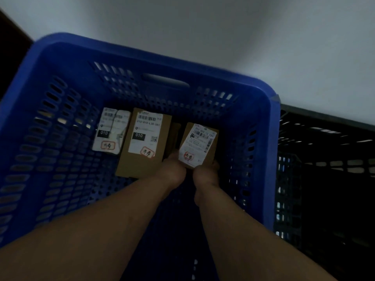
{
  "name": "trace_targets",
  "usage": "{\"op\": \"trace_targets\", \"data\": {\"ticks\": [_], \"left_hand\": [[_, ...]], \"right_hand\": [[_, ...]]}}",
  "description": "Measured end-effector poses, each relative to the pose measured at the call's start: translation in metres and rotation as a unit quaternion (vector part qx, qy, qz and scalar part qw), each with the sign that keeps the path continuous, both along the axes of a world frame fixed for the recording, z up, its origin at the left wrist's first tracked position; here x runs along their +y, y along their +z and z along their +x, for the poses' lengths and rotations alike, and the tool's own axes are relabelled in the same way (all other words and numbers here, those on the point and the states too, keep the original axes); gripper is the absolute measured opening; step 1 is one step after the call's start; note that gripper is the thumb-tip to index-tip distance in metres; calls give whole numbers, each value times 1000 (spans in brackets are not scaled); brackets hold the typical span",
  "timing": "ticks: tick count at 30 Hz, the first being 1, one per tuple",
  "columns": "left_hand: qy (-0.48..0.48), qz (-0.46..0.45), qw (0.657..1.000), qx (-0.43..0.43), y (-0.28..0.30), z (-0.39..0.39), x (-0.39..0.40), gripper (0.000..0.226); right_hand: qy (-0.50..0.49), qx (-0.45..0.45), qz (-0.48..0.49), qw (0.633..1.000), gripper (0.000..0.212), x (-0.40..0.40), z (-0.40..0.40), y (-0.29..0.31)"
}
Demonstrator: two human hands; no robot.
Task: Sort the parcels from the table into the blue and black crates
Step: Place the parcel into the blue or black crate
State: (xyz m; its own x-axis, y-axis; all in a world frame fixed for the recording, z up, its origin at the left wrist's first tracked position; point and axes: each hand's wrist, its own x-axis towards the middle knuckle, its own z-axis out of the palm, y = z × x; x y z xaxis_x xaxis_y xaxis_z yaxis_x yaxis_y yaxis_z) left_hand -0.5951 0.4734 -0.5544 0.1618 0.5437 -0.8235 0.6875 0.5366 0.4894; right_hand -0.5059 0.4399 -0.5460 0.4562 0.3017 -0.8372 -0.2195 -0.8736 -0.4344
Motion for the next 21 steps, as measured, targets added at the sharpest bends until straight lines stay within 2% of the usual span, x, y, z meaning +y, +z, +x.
{"op": "trace_targets", "data": {"ticks": [4,7,9,13,16,18,20,21], "left_hand": [[-11,-14,1000,-10,-6,8,0,41],[1,-2,1000,-6,-9,4,-5,43],[-13,-4,1000,-3,-6,0,-7,43],[-52,-13,999,4,12,-15,-13,50],[-45,2,999,14,39,-27,-23,49],[-13,13,1000,19,61,-34,-31,43],[29,33,999,19,86,-39,-37,26],[40,45,998,18,102,-40,-40,27]], "right_hand": [[-33,48,17,998,39,8,-7,-14],[-87,55,60,993,49,13,-13,-23],[-80,56,66,993,53,15,-13,-18],[41,39,1,998,55,15,-9,0],[134,51,-15,990,53,14,-5,24],[207,57,-9,977,47,10,-5,45],[244,82,9,966,46,6,-2,69],[255,89,21,963,46,4,0,83]]}}
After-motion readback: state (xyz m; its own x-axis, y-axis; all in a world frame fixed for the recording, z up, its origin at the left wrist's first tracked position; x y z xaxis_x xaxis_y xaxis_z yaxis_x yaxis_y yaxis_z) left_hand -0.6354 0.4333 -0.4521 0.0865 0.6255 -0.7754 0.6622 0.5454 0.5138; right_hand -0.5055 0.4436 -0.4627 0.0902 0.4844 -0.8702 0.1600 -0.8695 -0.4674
